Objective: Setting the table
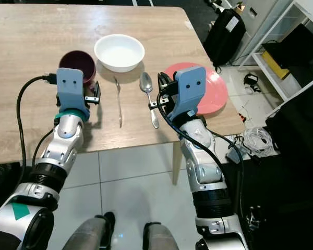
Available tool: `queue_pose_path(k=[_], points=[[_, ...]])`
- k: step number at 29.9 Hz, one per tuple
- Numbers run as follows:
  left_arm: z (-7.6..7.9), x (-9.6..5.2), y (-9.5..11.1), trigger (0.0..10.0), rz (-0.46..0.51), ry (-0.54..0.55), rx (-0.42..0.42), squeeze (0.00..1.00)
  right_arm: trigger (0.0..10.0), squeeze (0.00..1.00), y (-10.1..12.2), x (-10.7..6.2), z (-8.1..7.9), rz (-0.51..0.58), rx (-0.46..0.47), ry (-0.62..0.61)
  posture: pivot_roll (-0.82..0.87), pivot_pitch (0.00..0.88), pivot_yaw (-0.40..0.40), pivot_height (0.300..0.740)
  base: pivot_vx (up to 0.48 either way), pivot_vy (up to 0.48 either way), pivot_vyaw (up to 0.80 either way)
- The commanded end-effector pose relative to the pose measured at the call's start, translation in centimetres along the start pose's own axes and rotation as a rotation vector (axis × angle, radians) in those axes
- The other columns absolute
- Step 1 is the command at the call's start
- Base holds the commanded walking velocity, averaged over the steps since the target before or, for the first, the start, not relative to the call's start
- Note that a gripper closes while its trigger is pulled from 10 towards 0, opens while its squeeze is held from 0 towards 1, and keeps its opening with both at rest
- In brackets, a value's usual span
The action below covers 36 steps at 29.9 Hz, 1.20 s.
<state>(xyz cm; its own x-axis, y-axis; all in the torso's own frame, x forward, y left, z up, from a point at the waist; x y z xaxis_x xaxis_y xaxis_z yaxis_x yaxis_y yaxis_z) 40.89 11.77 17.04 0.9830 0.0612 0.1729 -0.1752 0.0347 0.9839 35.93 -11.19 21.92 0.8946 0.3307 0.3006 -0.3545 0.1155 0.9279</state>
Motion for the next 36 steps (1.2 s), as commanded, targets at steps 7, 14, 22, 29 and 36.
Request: queue_pose_path(k=[7, 14, 22, 29, 36], points=[[0.3, -1.0, 0.0, 10.0, 0.027, 0.003, 0.026, 0.00, 10.0, 0.00, -0.7, -0.4, 0.3, -0.022, 0.012, -0.012, 0.03, 0.134, -0.013, 0.740, 0.000, 0.000, 0.00], [-0.1, -1.0, -0.1, 10.0, 0.029, 0.024, 0.016, 0.00, 10.0, 0.00, -0.9, -0.4, 0.3, -0.028, 0.017, -0.006, 0.03, 0.132, -0.025, 0.740, 0.000, 0.000, 0.00], [-1.8, 0.0, -0.7, 10.0, -0.020, 0.082, 0.000, 0.00, 10.0, 0.00, -0.9, -0.1, 0.1, -0.027, 0.019, 0.003, 0.03, 0.131, -0.035, 0.740, 0.000, 0.000, 0.00], [-3.1, 1.2, -0.8, 10.0, -0.060, 0.066, 0.017, 0.00, 10.0, 0.00, -0.6, -0.1, 0.0, -0.021, 0.018, 0.006, 0.02, 0.133, -0.023, 0.740, 0.000, 0.000, 0.00], [-1.4, 0.8, -0.4, 10.0, -0.049, -0.149, 0.083, 0.00, 10.0, 0.00, -0.7, -1.4, 0.5, -0.028, 0.011, -0.035, 0.01, 0.142, 0.047, 0.740, 0.000, 0.000, 0.00]])
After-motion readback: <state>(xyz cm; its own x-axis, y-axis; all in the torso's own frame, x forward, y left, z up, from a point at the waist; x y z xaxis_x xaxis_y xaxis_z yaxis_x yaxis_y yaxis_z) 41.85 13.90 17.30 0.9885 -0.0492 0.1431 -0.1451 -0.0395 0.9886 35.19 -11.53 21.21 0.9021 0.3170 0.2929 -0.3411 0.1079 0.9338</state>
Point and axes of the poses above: a point about 5 cm out from each wrist's last joint towards the gripper, its own x axis pointing out of the wrist towards the gripper, its own y axis along the axis of the wrist's last joint, z = x × y, the point moved 4 cm from there along x, pointing out of the wrist towards the gripper, and after that the axes turned 8 degrees about -x, right-handed, at the moved point
